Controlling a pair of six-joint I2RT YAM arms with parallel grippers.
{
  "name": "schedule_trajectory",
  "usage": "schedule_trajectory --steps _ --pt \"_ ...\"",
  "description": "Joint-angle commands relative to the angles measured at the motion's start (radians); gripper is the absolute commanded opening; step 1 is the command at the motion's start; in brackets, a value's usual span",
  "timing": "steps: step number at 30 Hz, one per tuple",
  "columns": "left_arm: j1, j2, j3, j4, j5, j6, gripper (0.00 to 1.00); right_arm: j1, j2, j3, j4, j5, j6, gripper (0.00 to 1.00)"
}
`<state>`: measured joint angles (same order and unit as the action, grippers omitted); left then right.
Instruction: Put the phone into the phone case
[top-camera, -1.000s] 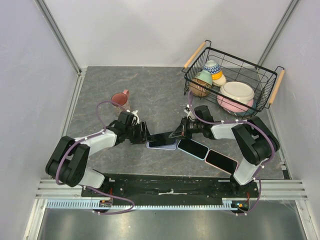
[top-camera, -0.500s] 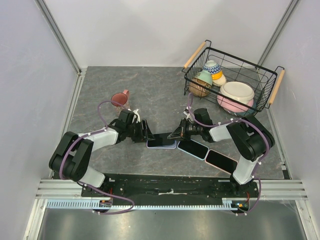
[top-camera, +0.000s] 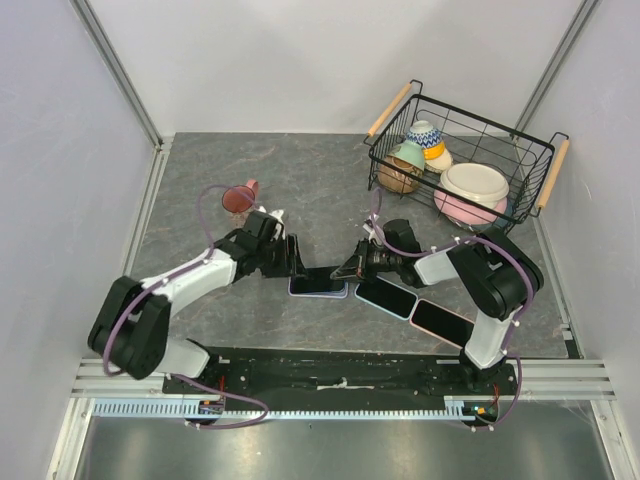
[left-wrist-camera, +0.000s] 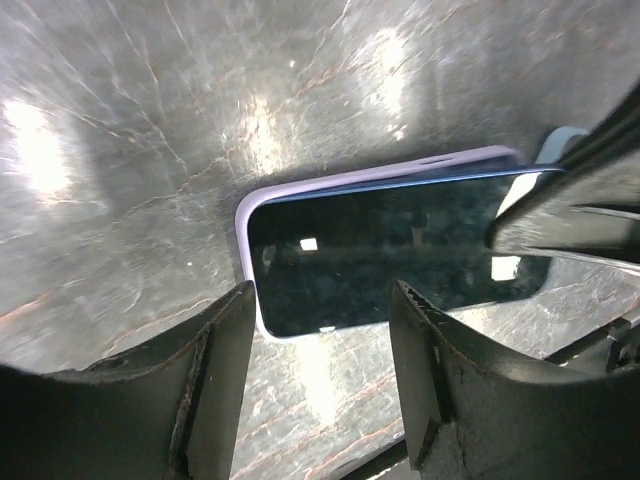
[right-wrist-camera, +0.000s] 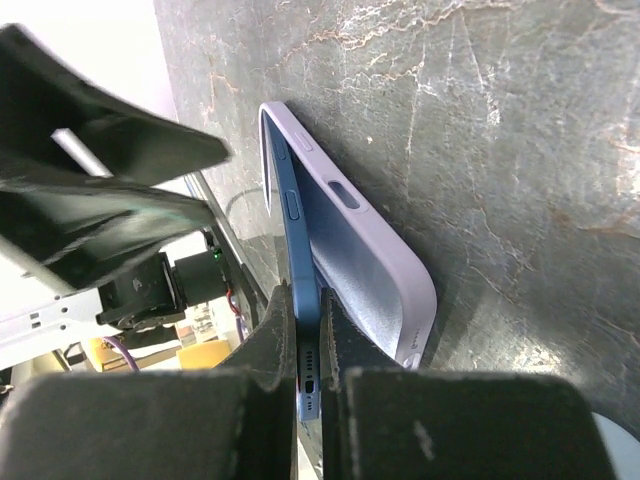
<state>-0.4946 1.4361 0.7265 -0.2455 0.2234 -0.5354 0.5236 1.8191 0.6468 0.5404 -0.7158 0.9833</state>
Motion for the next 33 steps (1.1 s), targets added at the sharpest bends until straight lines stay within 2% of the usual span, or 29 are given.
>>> schedule_trajectory --steps 1,4,7,8,10,14,16,20,28,33 --pt "-0.009 -0.182 0.096 -0.141 -0.167 0.123 0.62 0.058 0.063 -0.013 -0.123 0.116 -0.051 0.00" --pt "-0.009 -0.301 0.091 -0.129 -0.145 0.112 0.61 0.059 0.063 -0.007 -0.148 0.131 -0.072 0.00" --pt "-0.009 -0.385 0.065 -0.074 -0.092 0.077 0.57 0.064 0.074 0.007 -0.180 0.136 -0.087 0.00" --pt "-0.009 -0.397 0.047 -0.054 -0.075 0.068 0.49 0.065 0.084 0.013 -0.195 0.136 -0.100 0.00" --pt "-0.010 -0.398 0.028 -0.011 0.002 0.048 0.41 0.076 0.095 0.030 -0.206 0.139 -0.109 0.00" --pt "-0.012 -0.335 0.010 0.011 0.053 0.011 0.21 0.104 0.132 0.054 -0.229 0.157 -0.118 0.00" --pt "-0.016 -0.292 -0.010 0.026 0.070 -0.001 0.17 0.118 0.141 0.068 -0.237 0.159 -0.124 0.00" --pt "-0.022 -0.217 -0.050 0.089 0.106 -0.024 0.03 0.139 0.160 0.083 -0.266 0.164 -0.130 0.00" --pt "-0.064 -0.057 -0.128 0.274 0.169 -0.078 0.02 0.180 0.172 0.120 -0.338 0.202 -0.178 0.00" --pt "-0.081 0.024 -0.139 0.317 0.177 -0.104 0.02 0.208 0.175 0.155 -0.434 0.242 -0.225 0.02"
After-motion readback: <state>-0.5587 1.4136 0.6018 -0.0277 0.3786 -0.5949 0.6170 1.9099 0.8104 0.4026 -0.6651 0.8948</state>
